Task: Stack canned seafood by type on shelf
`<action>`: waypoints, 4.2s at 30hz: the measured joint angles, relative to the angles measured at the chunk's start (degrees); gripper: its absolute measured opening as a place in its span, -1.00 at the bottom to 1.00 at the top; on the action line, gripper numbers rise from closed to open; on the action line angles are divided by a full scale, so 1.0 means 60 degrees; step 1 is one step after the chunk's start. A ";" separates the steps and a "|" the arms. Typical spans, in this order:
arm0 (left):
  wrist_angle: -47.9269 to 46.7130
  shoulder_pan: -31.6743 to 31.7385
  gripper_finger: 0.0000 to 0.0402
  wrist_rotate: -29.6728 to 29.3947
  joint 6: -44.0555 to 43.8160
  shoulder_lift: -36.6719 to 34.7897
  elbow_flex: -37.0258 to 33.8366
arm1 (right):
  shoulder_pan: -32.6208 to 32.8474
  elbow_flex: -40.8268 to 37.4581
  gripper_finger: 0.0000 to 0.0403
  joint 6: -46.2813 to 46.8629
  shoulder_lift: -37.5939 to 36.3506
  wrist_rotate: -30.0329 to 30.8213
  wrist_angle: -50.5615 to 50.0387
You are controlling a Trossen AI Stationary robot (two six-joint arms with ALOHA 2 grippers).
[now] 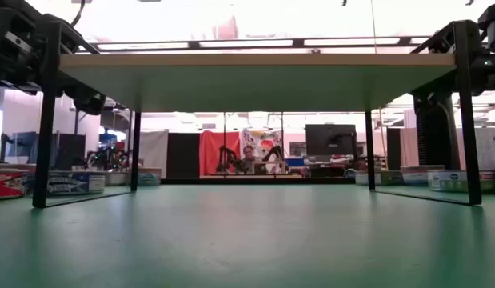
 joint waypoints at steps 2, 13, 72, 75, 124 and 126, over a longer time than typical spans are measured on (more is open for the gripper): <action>0.0000 0.0000 -0.62 -0.0003 0.0002 -0.0002 -0.0002 | -0.0002 0.0002 -0.94 -0.0008 0.0001 -0.0001 -0.0001; -0.0002 0.0001 -0.62 -0.0001 -0.0001 -0.0003 -0.0002 | -0.0002 -0.0002 -0.94 -0.0005 0.0000 -0.0001 0.0002; 0.0000 -0.0002 -0.62 0.0001 -0.0001 -0.0004 -0.0002 | 0.0000 0.0000 -0.94 0.0007 -0.0002 0.0124 0.0269; 0.0000 0.0001 -0.62 0.0001 -0.0001 -0.0004 0.0001 | 0.0002 0.0171 -0.94 0.0434 0.0008 0.0860 0.0022; 0.1429 -0.0010 -0.62 -0.0256 -0.0963 0.0026 -0.0021 | 0.7492 0.9009 -0.94 -0.0195 1.0169 0.4166 -0.1705; 0.1669 -0.0010 -0.62 -0.0255 -0.0966 0.0037 -0.0021 | 0.7819 0.9601 -0.94 -0.0186 1.0883 0.4175 -0.1974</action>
